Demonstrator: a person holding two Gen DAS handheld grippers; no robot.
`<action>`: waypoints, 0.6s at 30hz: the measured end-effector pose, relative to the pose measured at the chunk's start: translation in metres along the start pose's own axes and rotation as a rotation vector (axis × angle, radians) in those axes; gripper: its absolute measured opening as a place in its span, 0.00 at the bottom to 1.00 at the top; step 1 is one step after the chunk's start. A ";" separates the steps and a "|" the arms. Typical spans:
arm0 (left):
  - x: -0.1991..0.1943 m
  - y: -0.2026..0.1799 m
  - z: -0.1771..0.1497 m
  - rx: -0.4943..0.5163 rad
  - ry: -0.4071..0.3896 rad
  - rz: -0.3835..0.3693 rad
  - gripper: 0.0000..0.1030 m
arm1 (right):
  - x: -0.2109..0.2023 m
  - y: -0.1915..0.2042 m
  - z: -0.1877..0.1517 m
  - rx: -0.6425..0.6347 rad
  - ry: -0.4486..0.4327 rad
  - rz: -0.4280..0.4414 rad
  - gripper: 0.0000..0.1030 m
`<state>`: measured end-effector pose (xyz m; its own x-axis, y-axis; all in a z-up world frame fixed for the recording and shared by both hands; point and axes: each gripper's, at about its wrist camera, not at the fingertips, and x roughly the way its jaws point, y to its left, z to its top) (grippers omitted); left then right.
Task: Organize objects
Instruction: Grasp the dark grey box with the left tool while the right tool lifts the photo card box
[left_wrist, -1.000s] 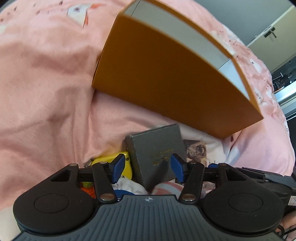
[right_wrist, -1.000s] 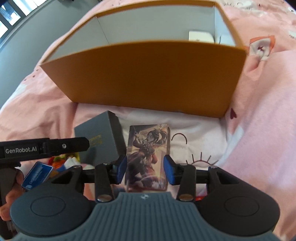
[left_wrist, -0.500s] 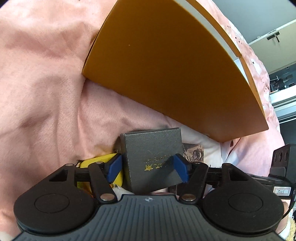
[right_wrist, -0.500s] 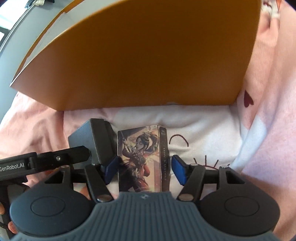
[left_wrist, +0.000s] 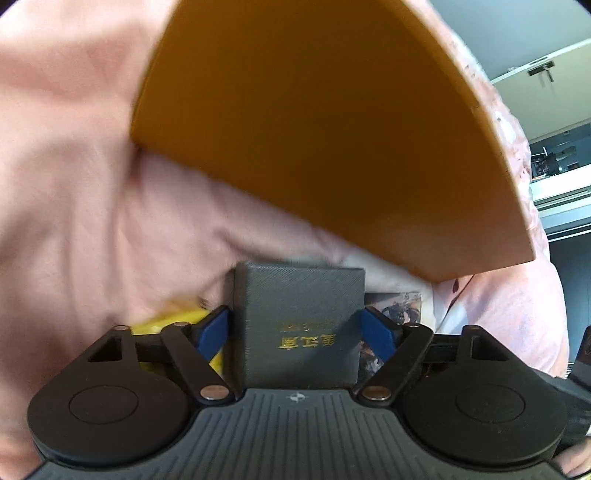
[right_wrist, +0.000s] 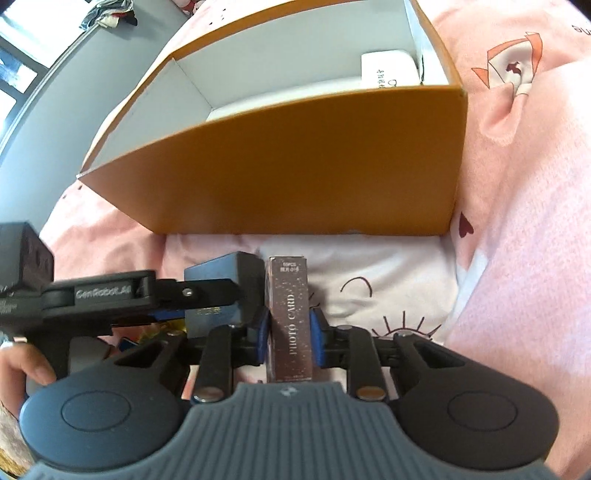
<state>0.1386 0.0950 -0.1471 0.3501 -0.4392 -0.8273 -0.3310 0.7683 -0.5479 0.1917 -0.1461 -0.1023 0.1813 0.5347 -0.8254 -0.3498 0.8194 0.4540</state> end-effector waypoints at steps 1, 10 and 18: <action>0.001 0.000 -0.001 -0.002 0.004 -0.004 0.87 | 0.002 -0.001 -0.001 0.007 0.006 0.010 0.24; -0.029 -0.002 -0.013 0.035 -0.066 -0.003 0.59 | 0.019 0.005 -0.010 0.031 0.046 0.058 0.30; -0.044 -0.010 -0.017 0.079 -0.105 -0.058 0.41 | 0.008 -0.004 -0.010 0.041 0.014 0.046 0.30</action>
<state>0.1113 0.0988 -0.1070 0.4581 -0.4354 -0.7750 -0.2394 0.7792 -0.5793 0.1849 -0.1466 -0.1144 0.1533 0.5692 -0.8078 -0.3191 0.8022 0.5047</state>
